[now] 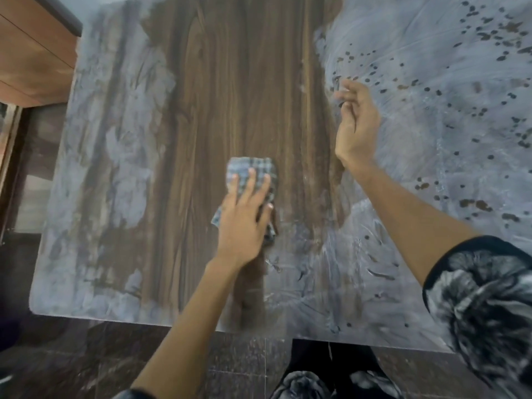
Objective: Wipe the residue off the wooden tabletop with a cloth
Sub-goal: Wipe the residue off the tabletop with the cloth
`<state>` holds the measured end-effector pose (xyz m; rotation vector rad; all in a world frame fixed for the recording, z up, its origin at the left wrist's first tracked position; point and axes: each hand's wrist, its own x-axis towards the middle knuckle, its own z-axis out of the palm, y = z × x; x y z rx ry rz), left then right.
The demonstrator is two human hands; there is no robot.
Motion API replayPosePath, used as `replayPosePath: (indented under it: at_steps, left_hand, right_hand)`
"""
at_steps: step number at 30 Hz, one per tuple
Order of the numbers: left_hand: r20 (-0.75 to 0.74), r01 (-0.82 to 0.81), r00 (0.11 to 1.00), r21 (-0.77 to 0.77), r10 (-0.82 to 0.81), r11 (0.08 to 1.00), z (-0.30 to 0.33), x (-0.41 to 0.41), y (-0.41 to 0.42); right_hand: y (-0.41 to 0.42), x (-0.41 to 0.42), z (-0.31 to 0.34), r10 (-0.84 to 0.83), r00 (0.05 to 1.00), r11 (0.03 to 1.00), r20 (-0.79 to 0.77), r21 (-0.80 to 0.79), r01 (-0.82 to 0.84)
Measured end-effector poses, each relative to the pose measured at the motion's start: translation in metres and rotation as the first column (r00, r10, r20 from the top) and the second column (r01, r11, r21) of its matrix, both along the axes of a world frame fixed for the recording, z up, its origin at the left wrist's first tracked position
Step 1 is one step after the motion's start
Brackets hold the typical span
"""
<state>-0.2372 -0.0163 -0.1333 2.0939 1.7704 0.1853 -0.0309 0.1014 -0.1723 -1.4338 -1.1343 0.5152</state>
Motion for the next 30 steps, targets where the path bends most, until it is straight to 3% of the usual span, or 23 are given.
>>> replayPosePath:
  at_steps: [4,7,11,14,18,20,22,26,28,30]
  left_hand:
    - [-0.057,0.281,0.958,-0.008,-0.281,0.960,0.001,0.032,-0.052]
    - [0.001,0.364,0.931,-0.061,-0.364,0.930,0.006,0.035,-0.067]
    - [0.127,0.053,0.991,-0.044,-0.047,0.998,0.004,-0.014,-0.032]
    - [0.137,-0.202,0.968,-0.062,0.209,0.977,0.002,-0.060,-0.007]
    - [0.094,-0.275,0.955,-0.065,0.280,0.959,0.000,-0.064,-0.005]
    - [0.081,-0.198,0.977,-0.028,0.200,0.980,-0.001,-0.047,-0.010]
    - [0.083,-0.020,0.996,-0.024,0.022,0.999,0.003,-0.020,-0.022]
    - [0.060,0.278,0.959,-0.052,-0.275,0.959,0.008,0.038,-0.065]
    - [0.031,0.358,0.934,-0.059,-0.357,0.932,0.002,0.041,-0.084]
    - [0.008,0.333,0.943,-0.081,-0.334,0.939,0.004,0.029,-0.097]
  right_hand:
    - [0.001,-0.002,0.001,-0.029,1.000,1.000,0.012,-0.010,0.029]
    - [0.002,-0.002,0.001,-0.049,0.999,0.999,0.013,-0.009,0.049]
    - [0.002,-0.002,-0.001,-0.040,0.999,0.999,0.003,-0.021,0.040]
    - [0.004,-0.001,-0.003,-0.037,0.999,0.999,-0.014,-0.019,0.037]
    - [0.005,0.000,-0.005,-0.034,0.999,0.999,-0.007,-0.013,0.034]
    - [0.005,-0.001,-0.005,-0.035,0.999,0.999,0.003,-0.013,0.035]
    - [0.005,-0.001,-0.005,-0.034,0.999,0.999,0.030,-0.012,0.034]
    - [0.003,-0.001,-0.002,-0.026,0.998,1.000,0.056,-0.007,0.027]
    - [0.001,-0.003,0.001,-0.010,0.998,1.000,0.065,-0.017,0.011]
    - [0.000,-0.003,0.003,0.010,0.996,1.000,0.085,-0.019,-0.008]
